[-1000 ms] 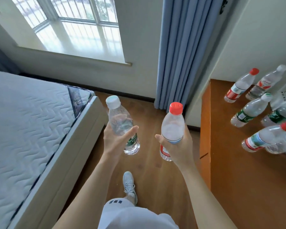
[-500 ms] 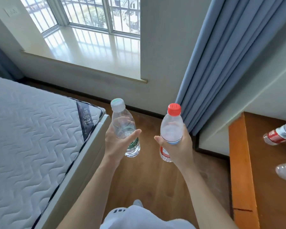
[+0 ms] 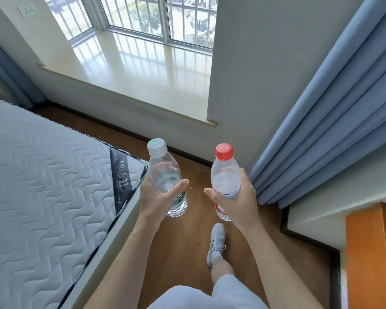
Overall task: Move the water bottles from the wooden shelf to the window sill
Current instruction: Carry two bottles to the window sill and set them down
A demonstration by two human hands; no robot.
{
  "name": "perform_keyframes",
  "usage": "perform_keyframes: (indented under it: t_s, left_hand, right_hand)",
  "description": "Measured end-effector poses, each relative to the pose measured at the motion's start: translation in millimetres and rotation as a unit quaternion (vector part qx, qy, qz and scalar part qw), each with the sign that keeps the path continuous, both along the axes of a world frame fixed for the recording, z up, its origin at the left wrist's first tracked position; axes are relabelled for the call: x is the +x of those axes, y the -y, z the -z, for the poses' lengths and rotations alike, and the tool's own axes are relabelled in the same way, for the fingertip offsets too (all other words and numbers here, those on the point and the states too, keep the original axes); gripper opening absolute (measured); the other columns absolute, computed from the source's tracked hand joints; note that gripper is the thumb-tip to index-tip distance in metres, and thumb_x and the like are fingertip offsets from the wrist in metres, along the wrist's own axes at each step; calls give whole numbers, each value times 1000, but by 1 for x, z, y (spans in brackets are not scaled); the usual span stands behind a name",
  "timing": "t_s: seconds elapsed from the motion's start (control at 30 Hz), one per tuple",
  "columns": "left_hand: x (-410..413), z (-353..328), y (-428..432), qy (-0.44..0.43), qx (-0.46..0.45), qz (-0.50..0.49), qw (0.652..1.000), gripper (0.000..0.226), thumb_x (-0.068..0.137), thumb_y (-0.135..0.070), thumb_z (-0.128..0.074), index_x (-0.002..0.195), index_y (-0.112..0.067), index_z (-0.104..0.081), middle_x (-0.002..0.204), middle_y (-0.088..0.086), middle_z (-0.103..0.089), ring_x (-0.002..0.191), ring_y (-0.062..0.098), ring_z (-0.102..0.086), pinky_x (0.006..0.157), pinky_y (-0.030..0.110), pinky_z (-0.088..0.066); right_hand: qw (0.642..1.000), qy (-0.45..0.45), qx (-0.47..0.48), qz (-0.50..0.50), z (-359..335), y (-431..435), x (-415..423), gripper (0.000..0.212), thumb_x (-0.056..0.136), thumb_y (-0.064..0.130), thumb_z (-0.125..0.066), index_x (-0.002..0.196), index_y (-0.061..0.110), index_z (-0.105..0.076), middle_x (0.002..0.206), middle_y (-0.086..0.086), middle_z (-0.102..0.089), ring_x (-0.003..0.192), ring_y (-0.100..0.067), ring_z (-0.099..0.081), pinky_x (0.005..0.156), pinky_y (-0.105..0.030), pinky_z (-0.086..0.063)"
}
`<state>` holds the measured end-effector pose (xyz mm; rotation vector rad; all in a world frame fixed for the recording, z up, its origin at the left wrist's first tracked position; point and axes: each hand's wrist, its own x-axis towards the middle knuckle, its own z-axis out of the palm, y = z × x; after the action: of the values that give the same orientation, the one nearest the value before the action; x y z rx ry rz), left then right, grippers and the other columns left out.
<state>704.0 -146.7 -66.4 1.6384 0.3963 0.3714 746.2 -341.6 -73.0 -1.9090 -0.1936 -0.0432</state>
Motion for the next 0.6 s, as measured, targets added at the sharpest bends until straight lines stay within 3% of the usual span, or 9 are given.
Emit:
perform_keyframes:
  t_s: [0.17, 0.23, 0.37, 0.5, 0.6]
  left_hand:
    - [91, -5, -14, 24, 2, -30, 999, 59, 59, -43, -84, 107, -15, -63, 102, 8, -68, 96, 25, -68, 79, 29, -57]
    - [128, -12, -15, 30, 4, -51, 998, 59, 58, -44, -84, 106, -16, -64, 102, 8, -67, 96, 25, -68, 78, 27, -56]
    - [186, -24, -24, 37, 13, -97, 994, 49, 62, -39, -85, 103, -23, -65, 101, 3, -68, 98, 22, -68, 87, 39, -57]
    - [221, -25, -43, 27, 8, -136, 990, 43, 66, -29, -86, 103, -25, -65, 99, -1, -69, 98, 20, -68, 87, 36, -57]
    - [240, -23, -58, 27, 18, -172, 985, 38, 67, -25, -85, 99, -30, -65, 100, 0, -69, 98, 19, -68, 82, 25, -56]
  right_hand:
    - [999, 7, -5, -31, -1, -14, 107, 57, 65, 41, -93, 105, 39, -52, 99, 33, -60, 97, 0, -62, 79, -18, -53]
    - [999, 17, -11, -49, -9, -18, 151, 58, 65, 39, -93, 103, 43, -49, 98, 36, -59, 98, 7, -59, 78, -10, -50]
    - [997, 18, 1, -73, -23, -34, 229, 60, 65, 33, -93, 103, 43, -48, 99, 31, -56, 97, 18, -56, 75, 1, -43]
    - [994, -2, 19, -109, -23, -55, 286, 65, 65, 40, -93, 114, 39, -50, 105, 23, -60, 102, 6, -60, 81, -5, -47]
    - [991, 2, 16, -132, -17, -74, 318, 61, 64, 39, -93, 107, 46, -51, 105, 25, -61, 103, 0, -62, 84, -14, -51]
